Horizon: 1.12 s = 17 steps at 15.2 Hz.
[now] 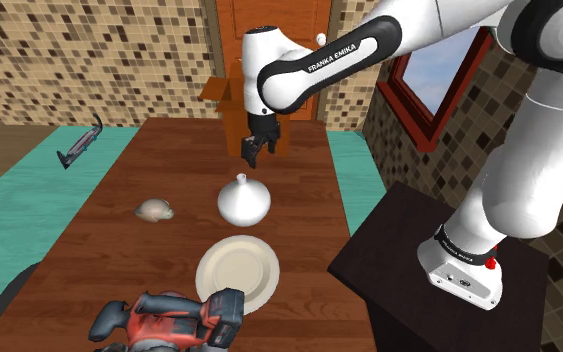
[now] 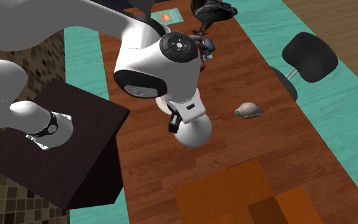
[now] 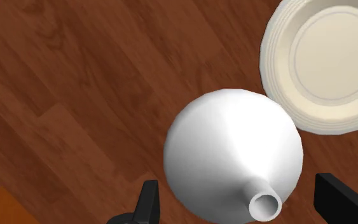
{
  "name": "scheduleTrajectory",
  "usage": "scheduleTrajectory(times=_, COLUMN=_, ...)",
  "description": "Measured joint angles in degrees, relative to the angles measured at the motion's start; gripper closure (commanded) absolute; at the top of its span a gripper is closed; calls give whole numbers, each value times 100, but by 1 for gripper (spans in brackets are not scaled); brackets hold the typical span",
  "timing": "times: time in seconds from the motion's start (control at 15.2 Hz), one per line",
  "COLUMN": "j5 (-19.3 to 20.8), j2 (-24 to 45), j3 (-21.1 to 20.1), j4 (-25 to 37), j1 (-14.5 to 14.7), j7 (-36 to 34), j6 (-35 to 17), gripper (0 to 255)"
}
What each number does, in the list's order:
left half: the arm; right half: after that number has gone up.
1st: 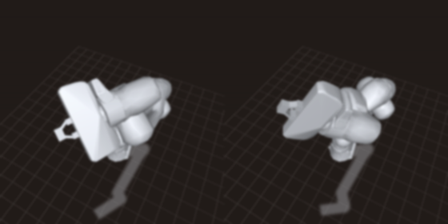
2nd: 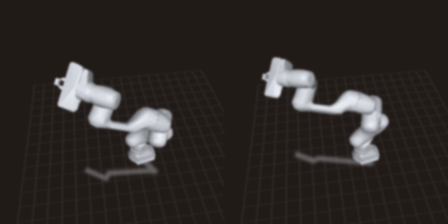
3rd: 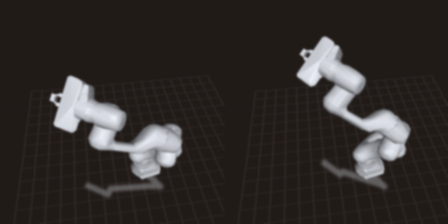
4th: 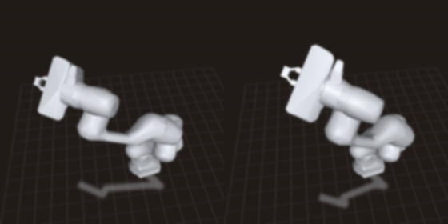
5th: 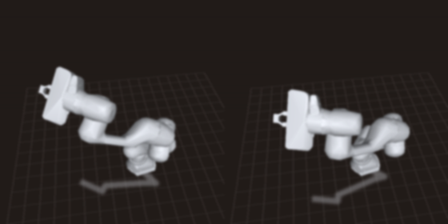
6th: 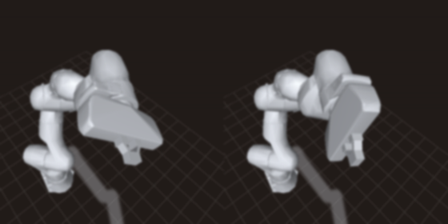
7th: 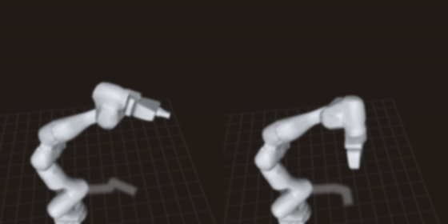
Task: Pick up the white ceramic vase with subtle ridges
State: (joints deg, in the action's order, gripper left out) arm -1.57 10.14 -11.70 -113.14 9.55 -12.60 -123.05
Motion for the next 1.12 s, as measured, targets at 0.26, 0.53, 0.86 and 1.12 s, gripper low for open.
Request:
scheduleTrajectory(times=0.26, j5=220, j2=887, j3=-37, j4=717, j1=198, j7=-235, j6=-181, gripper=0)
scheduleTrajectory(times=0.53, j5=318, j2=1309, j3=-34, j4=1026, j1=301, j7=-331, j6=-292, gripper=0)
scheduleTrajectory(times=0.86, j5=370, j2=1542, j3=-14, j4=978, j1=339, j7=-368, j6=-570, gripper=0)
scheduleTrajectory(times=1.12, j5=375, j2=1570, j3=-6, j4=957, j1=330, j7=-356, j6=-627, gripper=255)
